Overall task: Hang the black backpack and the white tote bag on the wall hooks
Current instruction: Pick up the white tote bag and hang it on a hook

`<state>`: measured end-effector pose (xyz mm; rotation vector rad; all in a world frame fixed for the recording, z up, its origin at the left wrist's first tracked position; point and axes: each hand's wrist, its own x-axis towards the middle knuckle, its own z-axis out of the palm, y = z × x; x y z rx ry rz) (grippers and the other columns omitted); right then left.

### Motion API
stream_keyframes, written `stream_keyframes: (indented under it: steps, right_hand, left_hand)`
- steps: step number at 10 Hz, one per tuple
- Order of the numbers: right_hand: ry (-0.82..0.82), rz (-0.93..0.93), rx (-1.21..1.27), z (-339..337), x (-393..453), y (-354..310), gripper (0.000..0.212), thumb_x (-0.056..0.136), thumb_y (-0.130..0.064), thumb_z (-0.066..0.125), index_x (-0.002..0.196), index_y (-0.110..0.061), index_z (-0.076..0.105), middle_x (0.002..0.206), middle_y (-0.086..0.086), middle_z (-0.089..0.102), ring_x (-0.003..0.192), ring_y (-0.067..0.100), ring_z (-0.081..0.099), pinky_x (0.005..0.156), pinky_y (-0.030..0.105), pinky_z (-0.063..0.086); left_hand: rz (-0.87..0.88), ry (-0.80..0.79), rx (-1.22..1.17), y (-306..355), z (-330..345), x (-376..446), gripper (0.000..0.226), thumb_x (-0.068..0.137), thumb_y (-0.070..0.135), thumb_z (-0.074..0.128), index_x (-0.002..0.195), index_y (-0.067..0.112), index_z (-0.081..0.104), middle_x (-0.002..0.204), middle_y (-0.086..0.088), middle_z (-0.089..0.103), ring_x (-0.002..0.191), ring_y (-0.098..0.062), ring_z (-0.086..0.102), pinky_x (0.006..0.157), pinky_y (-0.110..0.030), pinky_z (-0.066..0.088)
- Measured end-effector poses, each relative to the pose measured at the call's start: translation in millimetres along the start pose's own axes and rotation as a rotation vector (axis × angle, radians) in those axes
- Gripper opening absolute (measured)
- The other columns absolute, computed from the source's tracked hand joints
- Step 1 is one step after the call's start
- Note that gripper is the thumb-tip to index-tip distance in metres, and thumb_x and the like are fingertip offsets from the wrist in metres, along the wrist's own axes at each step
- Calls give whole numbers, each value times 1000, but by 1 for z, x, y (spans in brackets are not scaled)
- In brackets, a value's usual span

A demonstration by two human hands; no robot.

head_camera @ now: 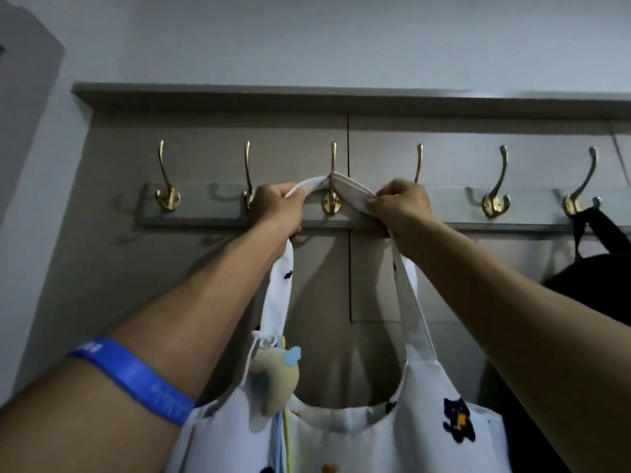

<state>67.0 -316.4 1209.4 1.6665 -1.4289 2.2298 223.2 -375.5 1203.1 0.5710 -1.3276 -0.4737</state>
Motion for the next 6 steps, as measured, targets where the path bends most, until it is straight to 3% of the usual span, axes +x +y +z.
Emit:
stream_keyframes:
  steps: [1,2,3,4,5,6]
  right_hand:
    - [-46,-44,16,1,-15,5,16,90,-6,64,81,-17,57,94,12,62,76,22,64,56,28,54]
    - [-102,-80,-21,8,-33,11,11,92,-10,62,85,-17,57,91,11,62,71,21,65,50,25,54]
    - [-78,-74,-27,11,-59,22,9,93,-14,62,86,-15,57,86,11,63,70,25,69,56,33,61]
    - [-55,-99,-105,3,-63,18,9,93,-11,61,86,-16,57,90,12,65,81,29,70,69,43,63]
    - [-147,-116,-304,-12,-76,16,17,88,-3,63,100,-15,61,101,11,67,87,23,67,75,39,60]
    - [-189,-141,-365,-27,-93,18,28,86,-1,65,111,-13,63,110,11,68,90,19,66,73,32,58]
  left_hand:
    - [7,1,-21,-7,-1,-16,12,92,29,55,89,35,64,53,-2,56,30,-9,44,36,-19,41]
    - [9,-51,-16,-14,-1,-28,13,93,31,54,97,37,65,53,-2,55,37,-12,45,44,-23,40]
    - [-23,-31,-43,-12,3,-48,18,94,30,52,95,28,70,54,-3,55,40,-14,42,47,-23,38]
    - [-43,-80,-14,-4,4,-46,25,95,30,48,105,20,69,65,-8,65,49,-19,54,54,-27,47]
    - [-151,-286,84,1,-17,-54,46,96,46,43,126,15,59,119,-10,67,106,-28,63,94,-42,50]
    - [-125,-355,55,3,-42,-64,43,96,47,45,128,22,56,129,-1,61,115,-22,57,96,-42,44]
